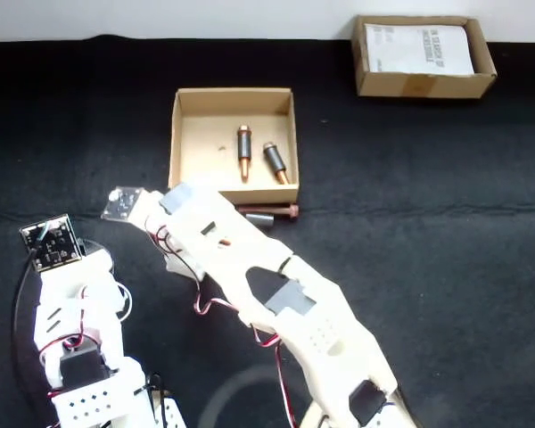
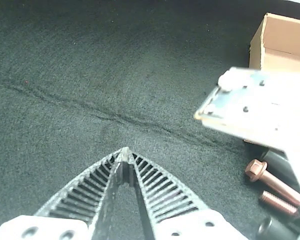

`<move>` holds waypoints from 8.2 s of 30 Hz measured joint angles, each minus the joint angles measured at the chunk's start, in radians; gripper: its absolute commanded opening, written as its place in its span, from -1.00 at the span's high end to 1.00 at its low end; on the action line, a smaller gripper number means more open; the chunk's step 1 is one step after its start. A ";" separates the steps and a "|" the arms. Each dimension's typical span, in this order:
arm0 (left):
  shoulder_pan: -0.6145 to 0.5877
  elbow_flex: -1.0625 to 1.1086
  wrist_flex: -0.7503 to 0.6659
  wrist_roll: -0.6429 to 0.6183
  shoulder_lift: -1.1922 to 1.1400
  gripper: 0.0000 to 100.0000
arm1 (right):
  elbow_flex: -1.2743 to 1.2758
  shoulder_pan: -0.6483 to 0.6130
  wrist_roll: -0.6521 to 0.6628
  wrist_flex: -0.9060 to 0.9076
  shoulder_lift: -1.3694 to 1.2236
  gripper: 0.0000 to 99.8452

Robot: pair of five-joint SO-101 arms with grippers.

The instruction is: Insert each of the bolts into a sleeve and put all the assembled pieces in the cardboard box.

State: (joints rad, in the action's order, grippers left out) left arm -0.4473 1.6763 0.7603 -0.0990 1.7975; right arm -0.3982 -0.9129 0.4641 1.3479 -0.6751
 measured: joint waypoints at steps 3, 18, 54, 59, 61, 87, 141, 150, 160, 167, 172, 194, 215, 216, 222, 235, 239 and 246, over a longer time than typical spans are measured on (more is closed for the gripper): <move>0.000 0.000 0.000 0.000 0.000 0.98 | 0.000 0.015 0.000 -0.025 0.000 0.99; 0.000 0.000 0.000 0.000 0.000 0.98 | -0.535 0.143 -0.008 0.377 -0.003 0.99; 0.072 0.000 0.130 0.437 0.000 0.76 | 0.810 0.669 -0.489 0.402 1.729 0.99; 0.114 -0.098 0.239 0.445 0.000 0.75 | 0.931 0.789 -0.525 0.330 1.869 0.99; 0.155 -0.170 0.304 0.445 0.000 0.75 | 1.003 0.824 -0.525 0.287 1.927 0.99; 0.480 -1.023 0.597 0.908 -1.126 0.75 | 1.352 0.980 -0.491 0.003 2.185 0.99; 0.730 -2.005 0.959 1.450 -2.455 0.76 | 1.946 1.475 -0.354 -0.764 2.183 0.99; 0.733 -1.892 0.881 1.450 -2.438 0.89 | 1.946 1.493 -0.290 -0.764 2.183 0.99; 0.755 -1.869 0.862 1.450 -2.447 0.96 | 1.929 1.493 -0.273 -0.764 2.183 0.99; 0.763 -1.869 0.853 1.450 -2.447 0.98 | 1.929 1.493 -0.244 -0.764 2.183 0.99; 0.766 -1.923 0.818 1.384 -2.452 0.98 | 1.929 1.491 -0.244 -0.740 2.183 0.99; 0.583 -2.851 0.988 0.422 -2.457 0.98 | 1.929 0.980 -0.534 -0.605 2.183 0.99; 0.304 -3.290 1.003 -0.069 -2.102 0.98 | 1.929 0.605 -0.606 -0.899 2.183 0.99; 0.310 -3.290 1.003 -0.069 -2.065 0.98 | 1.929 0.589 -0.606 -0.908 2.183 0.99; 0.385 -3.221 1.003 -0.069 -1.832 0.98 | 1.929 0.537 -0.606 -0.980 2.183 0.99; 0.512 -2.433 1.000 -0.069 -1.269 0.98 | 1.929 0.505 -0.606 -1.119 2.183 0.99; 0.552 -2.251 0.928 -0.069 -1.215 0.98 | 1.929 0.456 -0.606 -1.119 2.183 0.99; 0.646 -1.916 0.611 -0.069 -1.208 0.98 | 1.929 0.408 -0.606 -1.119 2.183 0.99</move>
State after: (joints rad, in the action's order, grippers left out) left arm 0.1987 -0.2401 1.3709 -0.1680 0.5900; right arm 1.5305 -0.5048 -0.1419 0.2294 1.5083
